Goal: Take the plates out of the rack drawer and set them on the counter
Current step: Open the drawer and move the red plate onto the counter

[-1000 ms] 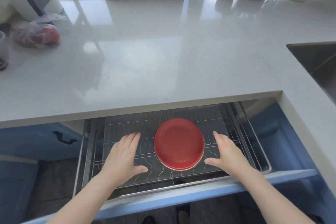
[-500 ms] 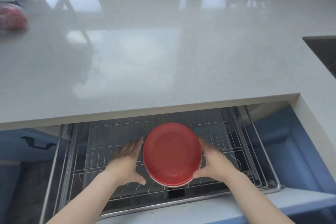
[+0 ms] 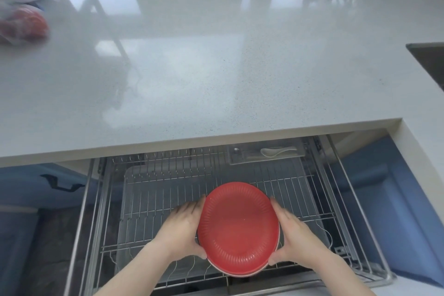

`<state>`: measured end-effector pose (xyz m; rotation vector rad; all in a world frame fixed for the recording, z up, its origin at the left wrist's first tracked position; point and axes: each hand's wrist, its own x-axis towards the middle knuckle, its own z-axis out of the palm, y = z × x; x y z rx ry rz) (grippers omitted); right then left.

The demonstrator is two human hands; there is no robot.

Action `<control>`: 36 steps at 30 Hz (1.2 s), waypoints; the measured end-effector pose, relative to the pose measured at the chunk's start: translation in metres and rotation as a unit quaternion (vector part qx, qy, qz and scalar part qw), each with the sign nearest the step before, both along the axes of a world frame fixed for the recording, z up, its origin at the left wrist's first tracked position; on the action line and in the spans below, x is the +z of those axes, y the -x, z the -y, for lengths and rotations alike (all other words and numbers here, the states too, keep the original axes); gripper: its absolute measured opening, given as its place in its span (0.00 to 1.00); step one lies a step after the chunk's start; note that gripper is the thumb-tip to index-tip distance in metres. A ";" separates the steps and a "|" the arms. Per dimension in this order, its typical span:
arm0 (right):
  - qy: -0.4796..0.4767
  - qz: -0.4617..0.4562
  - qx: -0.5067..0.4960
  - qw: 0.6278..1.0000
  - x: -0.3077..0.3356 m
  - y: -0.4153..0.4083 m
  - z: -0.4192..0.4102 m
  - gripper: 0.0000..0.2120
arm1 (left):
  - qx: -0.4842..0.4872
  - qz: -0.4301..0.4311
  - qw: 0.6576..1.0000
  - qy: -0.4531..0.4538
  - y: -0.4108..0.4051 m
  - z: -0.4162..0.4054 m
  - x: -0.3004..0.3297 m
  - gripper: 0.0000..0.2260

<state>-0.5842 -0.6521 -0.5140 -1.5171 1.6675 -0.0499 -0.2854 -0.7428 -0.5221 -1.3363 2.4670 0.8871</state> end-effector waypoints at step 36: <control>-0.009 0.133 -0.101 0.986 0.032 0.018 0.001 0.61 | 0.132 -0.236 0.929 -0.253 0.012 -0.016 0.015 0.57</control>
